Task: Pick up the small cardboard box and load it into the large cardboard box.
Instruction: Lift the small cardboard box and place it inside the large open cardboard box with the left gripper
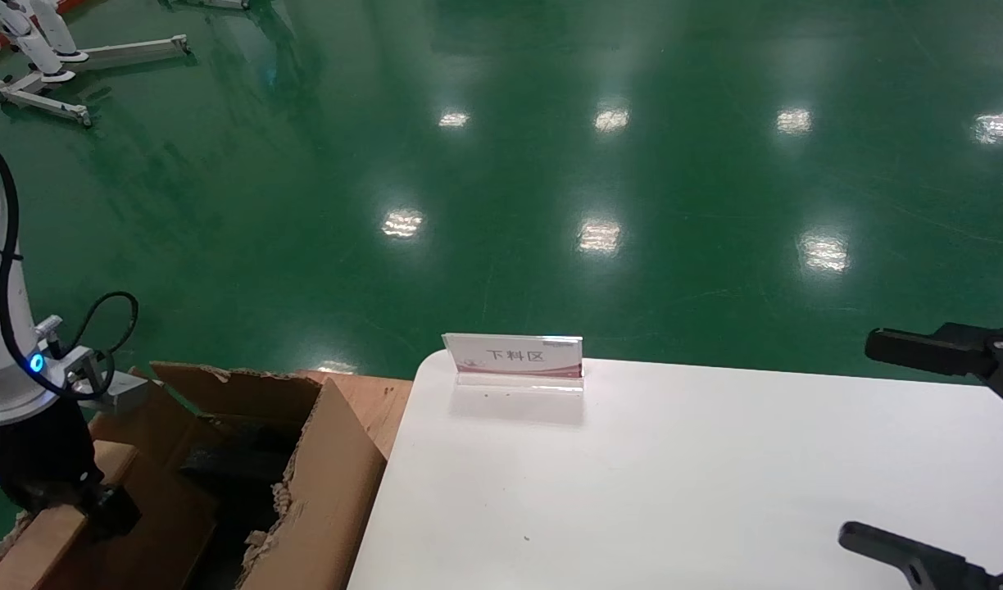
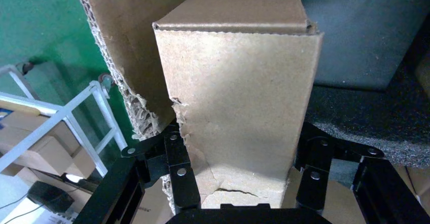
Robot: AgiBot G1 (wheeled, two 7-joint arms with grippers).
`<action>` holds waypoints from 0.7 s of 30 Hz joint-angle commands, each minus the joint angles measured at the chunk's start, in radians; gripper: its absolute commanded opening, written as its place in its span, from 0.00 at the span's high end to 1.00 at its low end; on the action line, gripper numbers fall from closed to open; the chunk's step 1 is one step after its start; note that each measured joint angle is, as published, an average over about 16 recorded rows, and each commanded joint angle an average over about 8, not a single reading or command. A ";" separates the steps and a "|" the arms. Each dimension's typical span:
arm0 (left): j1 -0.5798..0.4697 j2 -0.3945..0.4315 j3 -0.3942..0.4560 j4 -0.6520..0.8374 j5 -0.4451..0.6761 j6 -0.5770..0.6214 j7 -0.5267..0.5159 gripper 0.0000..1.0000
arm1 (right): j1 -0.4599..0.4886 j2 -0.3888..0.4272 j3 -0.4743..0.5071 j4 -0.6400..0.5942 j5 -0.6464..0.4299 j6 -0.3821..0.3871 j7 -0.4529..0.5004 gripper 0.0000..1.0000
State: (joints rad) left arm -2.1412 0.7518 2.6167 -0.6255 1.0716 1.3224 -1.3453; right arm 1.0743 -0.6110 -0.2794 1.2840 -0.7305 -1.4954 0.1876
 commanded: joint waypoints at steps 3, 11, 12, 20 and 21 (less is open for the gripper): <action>0.011 0.002 -0.003 0.006 -0.004 -0.001 0.000 0.00 | 0.000 0.000 0.000 0.000 0.000 0.000 0.000 0.00; 0.019 0.003 -0.004 0.011 -0.006 -0.002 -0.001 0.00 | 0.000 0.000 0.000 0.000 0.000 0.000 0.000 0.00; 0.019 0.003 -0.005 0.011 -0.006 -0.002 -0.001 0.00 | 0.000 0.000 0.000 0.000 0.000 0.000 0.000 0.00; 0.024 0.003 -0.005 0.013 -0.007 -0.003 0.000 0.00 | 0.000 0.000 0.000 0.000 0.000 0.000 0.000 0.00; 0.024 0.003 -0.005 0.013 -0.007 -0.003 0.000 0.00 | 0.000 0.000 0.000 0.000 0.000 0.000 0.000 0.00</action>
State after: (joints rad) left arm -2.1191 0.7554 2.6109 -0.6131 1.0645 1.3198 -1.3453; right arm 1.0742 -0.6110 -0.2794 1.2839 -0.7304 -1.4952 0.1876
